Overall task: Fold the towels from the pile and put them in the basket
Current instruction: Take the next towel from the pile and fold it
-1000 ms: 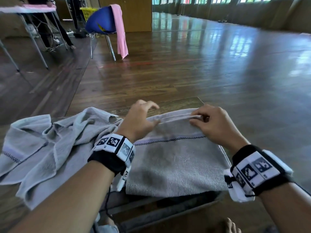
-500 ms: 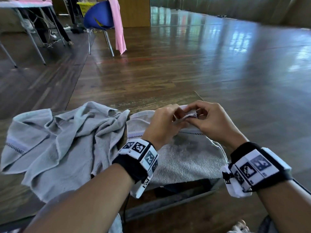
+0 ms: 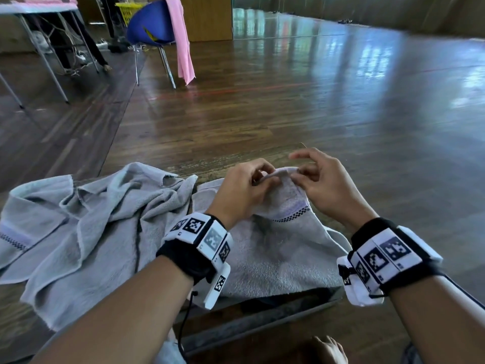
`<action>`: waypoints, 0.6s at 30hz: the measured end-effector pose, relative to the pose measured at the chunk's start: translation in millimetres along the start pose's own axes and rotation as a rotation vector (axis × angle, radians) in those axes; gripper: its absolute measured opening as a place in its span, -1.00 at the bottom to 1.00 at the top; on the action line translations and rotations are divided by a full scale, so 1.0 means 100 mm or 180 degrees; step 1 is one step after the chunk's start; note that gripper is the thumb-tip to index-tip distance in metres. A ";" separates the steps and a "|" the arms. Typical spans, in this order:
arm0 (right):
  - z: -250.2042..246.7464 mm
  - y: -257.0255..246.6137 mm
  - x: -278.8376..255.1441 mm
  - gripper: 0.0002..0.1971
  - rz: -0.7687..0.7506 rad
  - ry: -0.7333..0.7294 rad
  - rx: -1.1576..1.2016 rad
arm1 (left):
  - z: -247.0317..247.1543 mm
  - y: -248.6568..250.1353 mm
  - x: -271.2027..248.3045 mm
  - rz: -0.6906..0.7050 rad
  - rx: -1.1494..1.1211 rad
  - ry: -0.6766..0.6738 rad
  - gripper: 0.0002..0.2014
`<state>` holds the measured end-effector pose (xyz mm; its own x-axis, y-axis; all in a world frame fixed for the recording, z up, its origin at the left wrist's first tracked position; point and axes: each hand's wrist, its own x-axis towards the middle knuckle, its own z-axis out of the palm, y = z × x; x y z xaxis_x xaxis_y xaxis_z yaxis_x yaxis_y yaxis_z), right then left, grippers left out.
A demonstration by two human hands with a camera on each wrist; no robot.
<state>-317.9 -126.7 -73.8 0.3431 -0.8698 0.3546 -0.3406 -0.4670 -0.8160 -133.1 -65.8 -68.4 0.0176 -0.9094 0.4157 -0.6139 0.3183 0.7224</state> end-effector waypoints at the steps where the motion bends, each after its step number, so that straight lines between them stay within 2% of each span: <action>1: 0.01 0.01 0.02 -0.74 0.0049 0.0100 -0.0002 | -0.01 -0.02 0.00 -0.0029 -0.0004 0.0027 -0.91; 4: 0.04 0.02 0.05 -0.83 0.0079 0.0149 0.0014 | 0.00 -0.08 0.01 -0.0095 -0.0063 0.0058 -0.86; 9: 0.07 0.00 0.05 -0.74 -0.0003 -0.0043 0.0015 | -0.01 -0.09 0.06 -0.0095 -0.0121 0.0128 -0.85; 18: 0.11 -0.06 0.06 -0.78 0.0097 -0.0047 0.0032 | -0.01 -0.18 0.08 -0.0086 -0.0214 0.0307 -0.96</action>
<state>-304.4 -127.1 -72.2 0.3456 -0.8811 0.3227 -0.3424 -0.4387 -0.8309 -120.9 -78.9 -77.1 0.1112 -0.8888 0.4445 -0.5578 0.3144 0.7681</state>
